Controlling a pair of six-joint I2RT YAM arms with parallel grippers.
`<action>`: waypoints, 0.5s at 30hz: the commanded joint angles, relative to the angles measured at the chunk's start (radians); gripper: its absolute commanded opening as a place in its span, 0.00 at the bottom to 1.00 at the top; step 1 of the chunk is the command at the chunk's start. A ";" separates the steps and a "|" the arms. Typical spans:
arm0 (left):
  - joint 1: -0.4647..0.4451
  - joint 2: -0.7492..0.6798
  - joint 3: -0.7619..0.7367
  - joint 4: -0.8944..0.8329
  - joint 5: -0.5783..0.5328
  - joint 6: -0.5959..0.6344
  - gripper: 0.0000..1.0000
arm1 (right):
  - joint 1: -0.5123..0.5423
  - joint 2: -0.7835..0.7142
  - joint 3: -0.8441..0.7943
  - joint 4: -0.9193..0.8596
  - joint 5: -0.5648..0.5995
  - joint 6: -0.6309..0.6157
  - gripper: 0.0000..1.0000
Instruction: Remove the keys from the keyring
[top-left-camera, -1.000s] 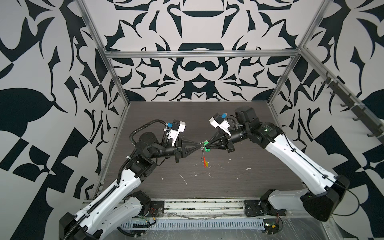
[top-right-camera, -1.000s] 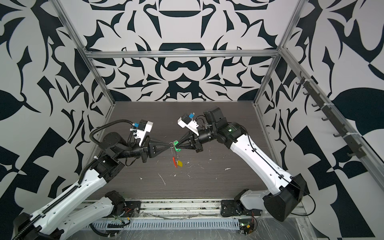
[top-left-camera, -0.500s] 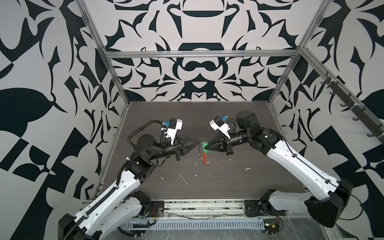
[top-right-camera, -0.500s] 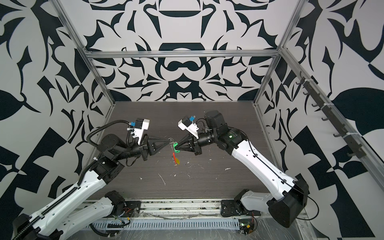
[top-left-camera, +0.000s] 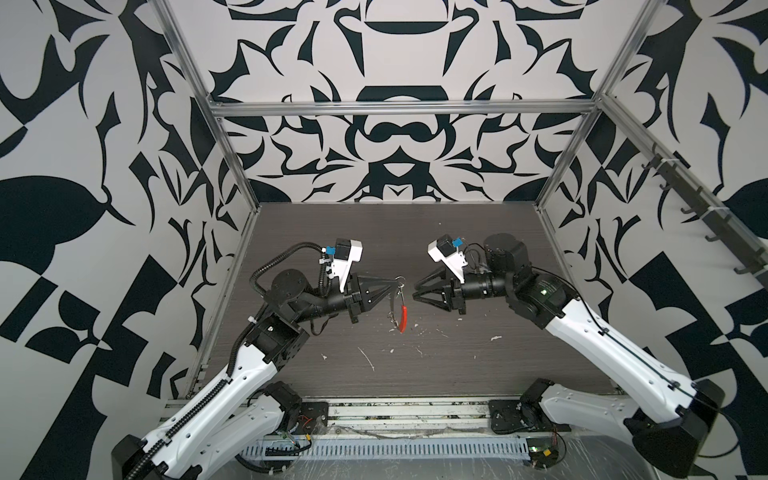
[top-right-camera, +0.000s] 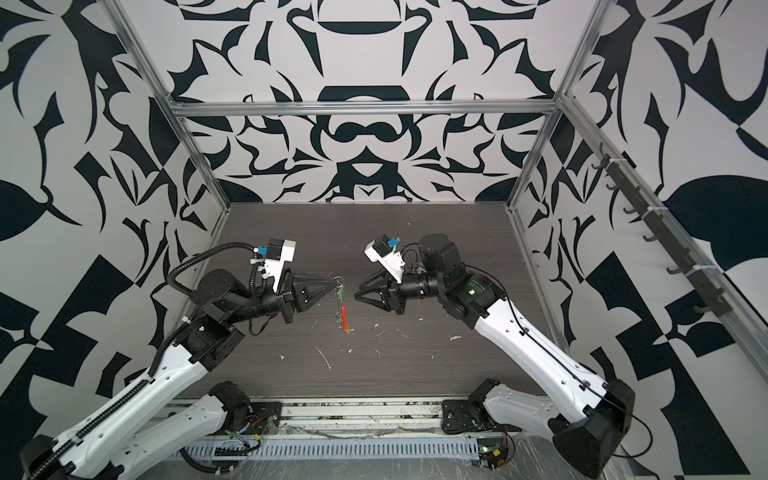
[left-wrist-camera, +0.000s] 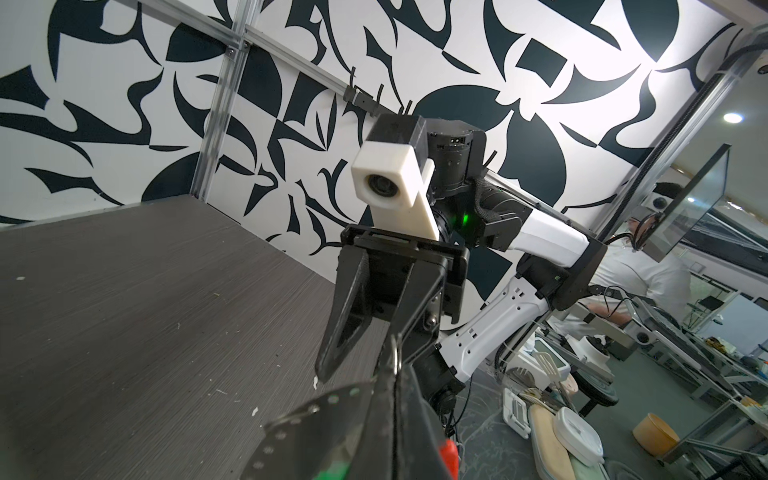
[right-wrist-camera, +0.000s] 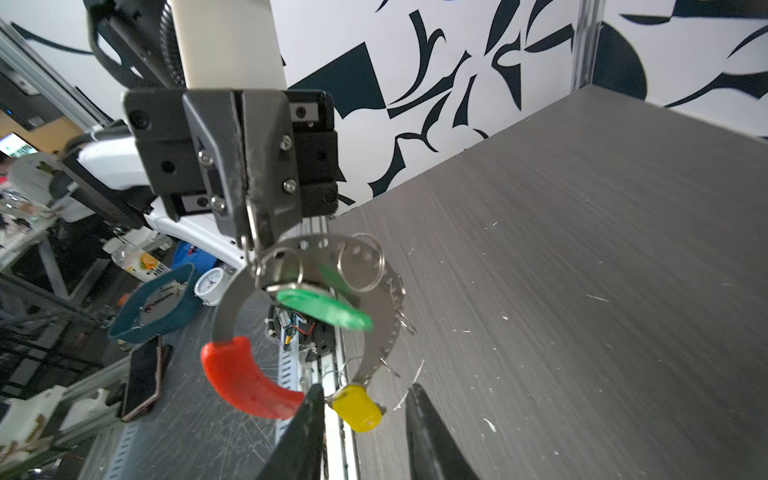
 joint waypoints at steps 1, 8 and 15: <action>0.000 -0.015 0.029 -0.011 0.014 0.036 0.00 | -0.002 -0.075 -0.009 0.098 0.032 0.047 0.43; 0.000 -0.007 0.030 -0.022 0.014 0.047 0.00 | -0.001 -0.058 -0.048 0.421 0.011 0.259 0.49; -0.001 -0.010 0.027 -0.031 0.006 0.049 0.00 | -0.002 0.043 -0.049 0.633 -0.121 0.431 0.48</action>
